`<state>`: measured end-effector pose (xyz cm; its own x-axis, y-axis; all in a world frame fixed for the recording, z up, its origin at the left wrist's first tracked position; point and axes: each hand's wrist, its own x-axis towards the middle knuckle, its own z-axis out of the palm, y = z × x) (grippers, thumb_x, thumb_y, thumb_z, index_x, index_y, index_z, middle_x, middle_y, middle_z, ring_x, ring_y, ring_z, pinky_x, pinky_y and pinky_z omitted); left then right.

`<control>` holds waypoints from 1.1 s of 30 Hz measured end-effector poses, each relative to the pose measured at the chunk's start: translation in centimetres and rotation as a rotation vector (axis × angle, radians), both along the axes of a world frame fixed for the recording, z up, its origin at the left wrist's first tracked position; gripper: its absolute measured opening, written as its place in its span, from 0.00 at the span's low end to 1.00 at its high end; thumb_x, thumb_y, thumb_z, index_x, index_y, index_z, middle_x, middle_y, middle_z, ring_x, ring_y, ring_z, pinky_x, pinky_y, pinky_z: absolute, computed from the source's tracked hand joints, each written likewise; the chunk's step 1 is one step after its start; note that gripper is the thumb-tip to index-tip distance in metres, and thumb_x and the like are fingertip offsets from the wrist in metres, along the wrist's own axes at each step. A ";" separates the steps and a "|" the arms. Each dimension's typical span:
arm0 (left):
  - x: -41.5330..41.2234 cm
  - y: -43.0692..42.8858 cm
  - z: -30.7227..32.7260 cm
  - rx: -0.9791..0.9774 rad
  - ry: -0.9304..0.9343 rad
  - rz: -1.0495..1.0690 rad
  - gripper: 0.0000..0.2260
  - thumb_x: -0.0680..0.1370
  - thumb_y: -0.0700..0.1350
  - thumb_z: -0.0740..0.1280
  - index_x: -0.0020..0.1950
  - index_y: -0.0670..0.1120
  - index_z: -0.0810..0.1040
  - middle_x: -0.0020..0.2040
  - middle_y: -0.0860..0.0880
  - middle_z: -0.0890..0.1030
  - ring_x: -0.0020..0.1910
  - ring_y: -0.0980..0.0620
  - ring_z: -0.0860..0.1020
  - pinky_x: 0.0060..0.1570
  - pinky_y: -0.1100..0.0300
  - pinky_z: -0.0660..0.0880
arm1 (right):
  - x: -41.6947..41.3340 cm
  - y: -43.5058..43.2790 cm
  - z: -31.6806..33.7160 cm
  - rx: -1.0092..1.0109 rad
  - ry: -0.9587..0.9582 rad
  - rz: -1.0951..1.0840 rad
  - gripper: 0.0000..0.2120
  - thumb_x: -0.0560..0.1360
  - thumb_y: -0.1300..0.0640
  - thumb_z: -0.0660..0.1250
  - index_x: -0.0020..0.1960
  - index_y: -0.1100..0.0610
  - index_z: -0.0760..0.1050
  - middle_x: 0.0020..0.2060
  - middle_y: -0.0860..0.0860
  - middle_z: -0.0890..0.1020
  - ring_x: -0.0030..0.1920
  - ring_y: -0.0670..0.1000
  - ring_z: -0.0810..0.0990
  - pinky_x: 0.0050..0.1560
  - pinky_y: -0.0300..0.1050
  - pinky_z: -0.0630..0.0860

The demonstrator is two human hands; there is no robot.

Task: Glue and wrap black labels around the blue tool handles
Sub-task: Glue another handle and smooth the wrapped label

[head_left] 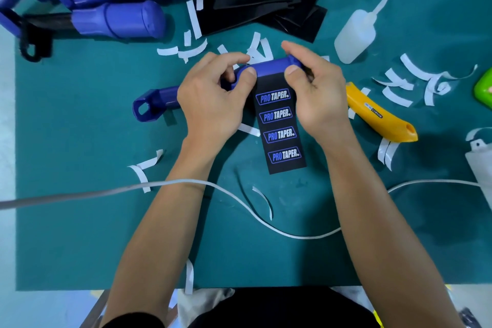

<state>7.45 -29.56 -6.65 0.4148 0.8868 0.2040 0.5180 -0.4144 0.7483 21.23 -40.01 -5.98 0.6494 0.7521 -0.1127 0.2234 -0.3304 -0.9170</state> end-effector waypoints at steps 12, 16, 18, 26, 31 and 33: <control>-0.3 -0.1 0.2 0.021 0.003 -0.042 0.08 0.79 0.49 0.71 0.57 0.54 0.86 0.39 0.58 0.74 0.37 0.58 0.73 0.43 0.59 0.72 | -0.4 0.1 -0.3 0.010 -0.060 -0.008 0.17 0.83 0.55 0.64 0.71 0.56 0.78 0.59 0.44 0.82 0.59 0.41 0.80 0.59 0.33 0.75; -3.1 1.2 0.6 0.007 0.011 -0.174 0.20 0.71 0.41 0.70 0.63 0.50 0.84 0.55 0.56 0.81 0.53 0.55 0.79 0.56 0.57 0.74 | 0.3 -0.3 -0.7 -0.026 -0.007 0.068 0.20 0.85 0.53 0.62 0.76 0.54 0.73 0.65 0.44 0.80 0.64 0.41 0.79 0.63 0.35 0.75; -3.4 1.6 0.8 0.095 0.183 -0.287 0.26 0.66 0.43 0.70 0.66 0.50 0.82 0.63 0.54 0.80 0.62 0.51 0.78 0.64 0.57 0.69 | 0.6 -0.6 -0.8 0.010 0.067 0.040 0.21 0.84 0.52 0.64 0.76 0.55 0.73 0.67 0.46 0.80 0.65 0.41 0.79 0.64 0.36 0.75; -3.4 2.4 -0.4 0.315 0.451 -0.385 0.24 0.77 0.60 0.71 0.71 0.52 0.77 0.60 0.50 0.78 0.57 0.45 0.75 0.58 0.51 0.65 | -0.8 -3.2 -0.1 -0.117 -0.168 -0.191 0.15 0.77 0.42 0.70 0.41 0.52 0.77 0.27 0.38 0.77 0.30 0.43 0.75 0.33 0.38 0.67; -3.3 2.5 -0.5 0.325 0.385 -0.376 0.27 0.77 0.60 0.72 0.72 0.49 0.78 0.58 0.49 0.83 0.53 0.44 0.78 0.58 0.51 0.66 | -1.4 -3.2 -0.2 -0.285 -0.258 -0.053 0.17 0.73 0.38 0.72 0.44 0.52 0.79 0.28 0.48 0.78 0.32 0.49 0.76 0.33 0.45 0.69; -3.5 2.5 -0.4 0.321 0.328 -0.372 0.27 0.77 0.59 0.72 0.72 0.48 0.78 0.57 0.48 0.84 0.52 0.44 0.78 0.58 0.52 0.66 | -1.3 -3.2 -0.3 -0.265 -0.230 -0.040 0.16 0.73 0.42 0.73 0.40 0.54 0.77 0.29 0.47 0.78 0.33 0.48 0.75 0.31 0.41 0.67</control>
